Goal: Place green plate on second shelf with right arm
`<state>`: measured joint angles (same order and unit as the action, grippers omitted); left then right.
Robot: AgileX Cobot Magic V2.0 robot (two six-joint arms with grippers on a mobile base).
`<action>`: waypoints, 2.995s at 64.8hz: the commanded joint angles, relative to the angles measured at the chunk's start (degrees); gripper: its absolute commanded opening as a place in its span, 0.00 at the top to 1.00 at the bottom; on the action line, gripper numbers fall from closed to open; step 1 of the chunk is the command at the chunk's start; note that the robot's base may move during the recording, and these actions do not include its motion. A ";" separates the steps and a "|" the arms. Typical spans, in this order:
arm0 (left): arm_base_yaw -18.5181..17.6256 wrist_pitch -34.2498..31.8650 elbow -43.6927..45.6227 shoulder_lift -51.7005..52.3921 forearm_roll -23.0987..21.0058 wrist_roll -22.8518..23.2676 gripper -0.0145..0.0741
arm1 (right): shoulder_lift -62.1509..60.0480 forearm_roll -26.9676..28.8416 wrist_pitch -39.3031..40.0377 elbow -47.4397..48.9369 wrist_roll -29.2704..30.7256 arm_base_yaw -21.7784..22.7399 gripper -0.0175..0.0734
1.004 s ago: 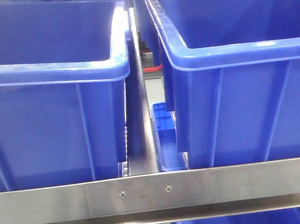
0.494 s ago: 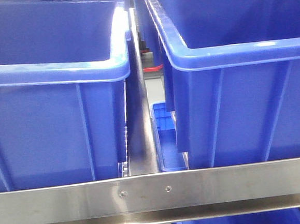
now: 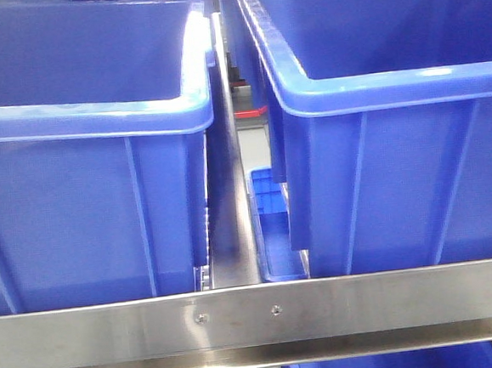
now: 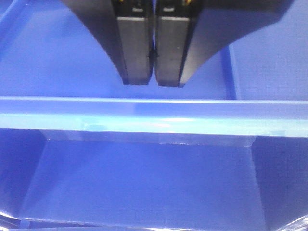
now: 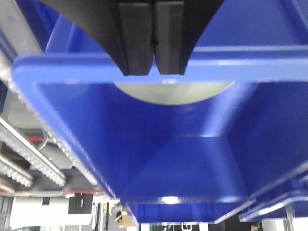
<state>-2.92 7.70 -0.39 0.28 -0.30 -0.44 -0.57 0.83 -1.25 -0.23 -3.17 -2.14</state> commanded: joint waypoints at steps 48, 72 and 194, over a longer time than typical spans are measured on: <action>-0.24 -4.97 -2.40 0.82 -0.50 0.44 0.69 | -0.67 8.49 6.59 -0.33 12.86 0.28 0.74; -0.24 -4.97 -2.40 0.82 -0.50 0.44 0.69 | -0.67 8.43 2.22 -0.38 11.81 0.28 0.74; -0.24 -4.97 -2.40 0.82 -0.50 0.44 0.69 | -1.16 0.29 7.73 -0.32 2.28 -0.02 0.74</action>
<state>-2.92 7.70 -0.39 0.28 -0.30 -0.44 -0.60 1.49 1.18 -1.51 -0.96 -2.14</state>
